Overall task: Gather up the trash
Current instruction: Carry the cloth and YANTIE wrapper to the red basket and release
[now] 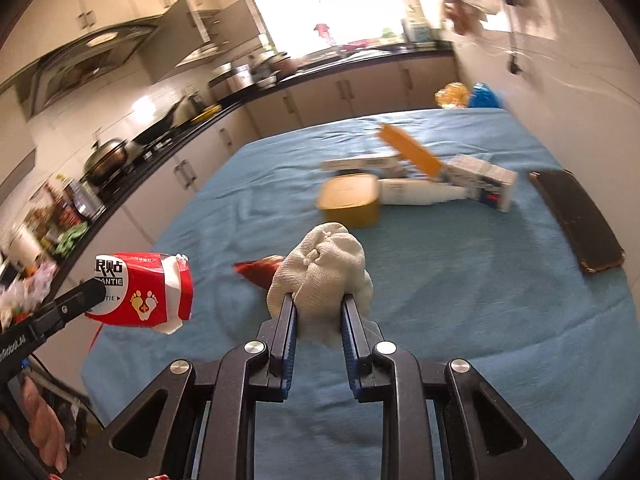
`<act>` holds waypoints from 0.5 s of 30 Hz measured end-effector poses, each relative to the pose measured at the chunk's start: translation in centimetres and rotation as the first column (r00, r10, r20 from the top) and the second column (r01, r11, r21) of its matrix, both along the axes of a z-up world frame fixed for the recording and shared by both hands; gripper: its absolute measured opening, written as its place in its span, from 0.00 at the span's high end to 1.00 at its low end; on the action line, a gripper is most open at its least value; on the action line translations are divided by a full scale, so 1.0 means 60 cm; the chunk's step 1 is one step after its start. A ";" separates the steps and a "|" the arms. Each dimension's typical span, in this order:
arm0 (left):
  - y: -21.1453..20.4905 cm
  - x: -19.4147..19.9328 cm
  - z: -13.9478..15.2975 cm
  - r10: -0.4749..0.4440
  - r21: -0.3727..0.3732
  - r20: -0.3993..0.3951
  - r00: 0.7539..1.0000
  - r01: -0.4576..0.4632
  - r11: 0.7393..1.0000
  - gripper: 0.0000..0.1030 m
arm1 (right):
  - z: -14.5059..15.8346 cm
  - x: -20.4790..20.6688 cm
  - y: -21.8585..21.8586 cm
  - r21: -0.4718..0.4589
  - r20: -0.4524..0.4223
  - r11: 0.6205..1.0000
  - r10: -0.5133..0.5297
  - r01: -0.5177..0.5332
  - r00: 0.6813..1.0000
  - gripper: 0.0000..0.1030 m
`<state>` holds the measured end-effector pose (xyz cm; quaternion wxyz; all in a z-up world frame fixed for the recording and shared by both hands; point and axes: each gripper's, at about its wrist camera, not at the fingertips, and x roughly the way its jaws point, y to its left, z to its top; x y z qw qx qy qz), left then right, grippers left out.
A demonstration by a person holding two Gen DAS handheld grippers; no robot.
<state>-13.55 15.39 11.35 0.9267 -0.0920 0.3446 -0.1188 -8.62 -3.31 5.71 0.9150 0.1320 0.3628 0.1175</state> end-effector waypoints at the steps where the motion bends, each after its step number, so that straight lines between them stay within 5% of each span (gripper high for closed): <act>1: 0.014 -0.005 0.001 0.016 -0.005 0.001 1.000 -0.016 1.000 1.00 | 0.002 -0.003 0.016 -0.004 0.003 1.000 0.019 -0.019 1.000 0.78; 7: 0.139 -0.064 0.009 0.169 -0.036 0.027 0.985 -0.168 0.985 1.00 | 0.007 -0.005 0.117 -0.022 0.011 0.991 0.134 -0.134 0.991 0.78; 15: 0.311 -0.138 -0.008 0.390 -0.054 0.030 0.920 -0.388 0.920 1.00 | 0.018 -0.008 0.280 -0.013 0.016 0.950 0.312 -0.312 0.950 0.78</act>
